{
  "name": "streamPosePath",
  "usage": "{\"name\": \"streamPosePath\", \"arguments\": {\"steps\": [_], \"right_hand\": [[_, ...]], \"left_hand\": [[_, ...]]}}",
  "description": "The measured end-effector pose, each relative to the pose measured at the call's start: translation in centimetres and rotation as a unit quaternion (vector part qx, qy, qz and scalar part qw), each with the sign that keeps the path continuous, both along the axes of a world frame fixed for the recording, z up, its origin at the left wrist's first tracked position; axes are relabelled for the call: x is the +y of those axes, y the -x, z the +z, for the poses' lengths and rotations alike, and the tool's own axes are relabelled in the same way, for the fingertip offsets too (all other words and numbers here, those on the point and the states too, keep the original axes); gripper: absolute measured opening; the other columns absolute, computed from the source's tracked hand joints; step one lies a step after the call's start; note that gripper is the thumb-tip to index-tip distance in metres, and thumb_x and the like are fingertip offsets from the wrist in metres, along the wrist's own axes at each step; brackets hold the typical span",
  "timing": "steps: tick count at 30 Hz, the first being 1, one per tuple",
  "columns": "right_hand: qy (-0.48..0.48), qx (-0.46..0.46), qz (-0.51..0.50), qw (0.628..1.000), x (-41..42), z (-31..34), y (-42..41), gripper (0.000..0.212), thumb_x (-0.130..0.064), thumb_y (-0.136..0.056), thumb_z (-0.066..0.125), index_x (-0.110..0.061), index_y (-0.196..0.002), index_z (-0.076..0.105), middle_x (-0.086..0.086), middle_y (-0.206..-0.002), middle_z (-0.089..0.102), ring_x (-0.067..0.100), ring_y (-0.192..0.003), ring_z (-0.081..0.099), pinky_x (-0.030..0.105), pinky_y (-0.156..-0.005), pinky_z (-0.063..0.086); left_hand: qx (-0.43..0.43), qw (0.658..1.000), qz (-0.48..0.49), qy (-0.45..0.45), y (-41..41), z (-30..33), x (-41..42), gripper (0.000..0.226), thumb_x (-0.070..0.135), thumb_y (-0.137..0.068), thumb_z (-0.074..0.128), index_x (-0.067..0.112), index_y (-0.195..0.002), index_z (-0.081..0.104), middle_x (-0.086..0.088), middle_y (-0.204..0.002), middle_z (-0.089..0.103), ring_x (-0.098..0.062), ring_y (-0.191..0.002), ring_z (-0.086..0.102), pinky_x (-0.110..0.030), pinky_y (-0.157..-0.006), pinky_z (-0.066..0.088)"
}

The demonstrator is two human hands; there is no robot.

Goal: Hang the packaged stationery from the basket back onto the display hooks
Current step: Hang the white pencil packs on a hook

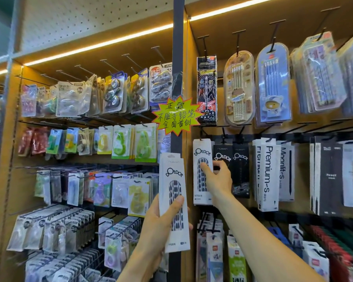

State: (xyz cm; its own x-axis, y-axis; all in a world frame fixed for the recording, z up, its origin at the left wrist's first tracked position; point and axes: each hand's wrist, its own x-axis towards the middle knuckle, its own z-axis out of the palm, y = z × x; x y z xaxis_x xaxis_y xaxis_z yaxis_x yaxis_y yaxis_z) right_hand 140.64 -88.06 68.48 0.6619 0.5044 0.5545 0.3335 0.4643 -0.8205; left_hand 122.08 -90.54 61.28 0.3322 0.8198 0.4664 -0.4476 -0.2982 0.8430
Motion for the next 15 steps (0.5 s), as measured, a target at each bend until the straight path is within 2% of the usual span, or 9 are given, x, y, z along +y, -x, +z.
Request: {"name": "streamPosePath", "arguments": {"steps": [4, 7, 8, 10, 11, 13, 15], "right_hand": [[0.039, 0.017, -0.035, 0.998, 1.7, 0.3, -0.3, 0.018, -0.039, -0.092, 0.073, -0.026, -0.099, 0.062, 0.005, -0.100, 0.073, 0.020, -0.084, 0.072, 0.040, -0.073, 0.062], [0.092, -0.005, -0.082, 0.992, 1.3, 0.3, -0.1, 0.027, -0.046, -0.090, 0.074, -0.021, -0.098, 0.071, -0.004, -0.084, 0.072, 0.013, -0.077, 0.068, 0.038, -0.079, 0.058], [0.102, -0.019, -0.106, 0.989, 0.6, 0.2, 0.1, 0.032, -0.048, -0.089, 0.074, -0.020, -0.103, 0.071, -0.006, -0.085, 0.071, 0.014, -0.081, 0.068, 0.035, -0.081, 0.056], [0.100, -0.054, -0.158, 0.981, -1.5, -0.5, 1.1, 0.046, -0.053, -0.089, 0.072, -0.019, -0.120, 0.069, -0.005, -0.102, 0.073, 0.017, -0.098, 0.068, 0.030, -0.084, 0.048], [0.074, -0.071, -0.153, 0.983, -2.8, -1.2, 1.7, 0.049, -0.055, -0.090, 0.070, -0.019, -0.123, 0.069, -0.005, -0.109, 0.074, 0.015, -0.103, 0.068, 0.029, -0.084, 0.048], [0.021, -0.077, -0.030, 0.996, -5.4, -2.5, 3.3, 0.042, -0.056, -0.088, 0.070, -0.022, -0.113, 0.074, -0.009, -0.103, 0.077, 0.007, -0.095, 0.072, 0.023, -0.080, 0.053], [0.055, -0.055, 0.120, 0.990, -7.2, -3.5, 4.8, 0.029, -0.048, -0.087, 0.075, -0.023, -0.103, 0.077, -0.007, -0.094, 0.080, 0.008, -0.085, 0.076, 0.030, -0.075, 0.061]], "left_hand": [[0.004, 1.000, -0.012, -0.001, 0.1, 0.3, 0.1, 0.034, 0.033, -0.091, 0.075, 0.027, -0.123, 0.065, -0.013, -0.098, 0.079, -0.042, -0.077, 0.077, -0.040, -0.063, 0.062], [0.010, 1.000, -0.022, -0.001, 0.2, 0.6, -0.4, 0.035, 0.032, -0.090, 0.076, 0.027, -0.123, 0.065, -0.010, -0.098, 0.080, -0.040, -0.077, 0.078, -0.038, -0.061, 0.062], [0.015, 1.000, -0.027, -0.003, 0.2, 0.6, -0.5, 0.037, 0.031, -0.090, 0.077, 0.027, -0.124, 0.064, -0.009, -0.100, 0.080, -0.040, -0.078, 0.078, -0.038, -0.061, 0.062], [0.020, 0.999, -0.030, -0.005, 0.1, 0.5, -0.5, 0.040, 0.031, -0.088, 0.079, 0.025, -0.125, 0.065, -0.010, -0.103, 0.080, -0.040, -0.080, 0.078, -0.039, -0.064, 0.063], [0.025, 0.999, -0.028, -0.010, 0.0, 0.4, -0.4, 0.043, 0.033, -0.086, 0.080, 0.025, -0.126, 0.066, -0.010, -0.105, 0.080, -0.040, -0.082, 0.078, -0.041, -0.066, 0.064], [0.040, 0.999, -0.021, -0.021, -0.5, 0.1, -0.3, 0.049, 0.038, -0.081, 0.082, 0.026, -0.126, 0.066, -0.007, -0.106, 0.080, -0.035, -0.088, 0.079, -0.044, -0.074, 0.065], [0.053, 0.998, 0.003, -0.035, -1.2, 0.0, -0.3, 0.048, 0.039, -0.081, 0.082, 0.032, -0.126, 0.066, 0.005, -0.107, 0.080, -0.020, -0.093, 0.079, -0.033, -0.076, 0.064]]}}
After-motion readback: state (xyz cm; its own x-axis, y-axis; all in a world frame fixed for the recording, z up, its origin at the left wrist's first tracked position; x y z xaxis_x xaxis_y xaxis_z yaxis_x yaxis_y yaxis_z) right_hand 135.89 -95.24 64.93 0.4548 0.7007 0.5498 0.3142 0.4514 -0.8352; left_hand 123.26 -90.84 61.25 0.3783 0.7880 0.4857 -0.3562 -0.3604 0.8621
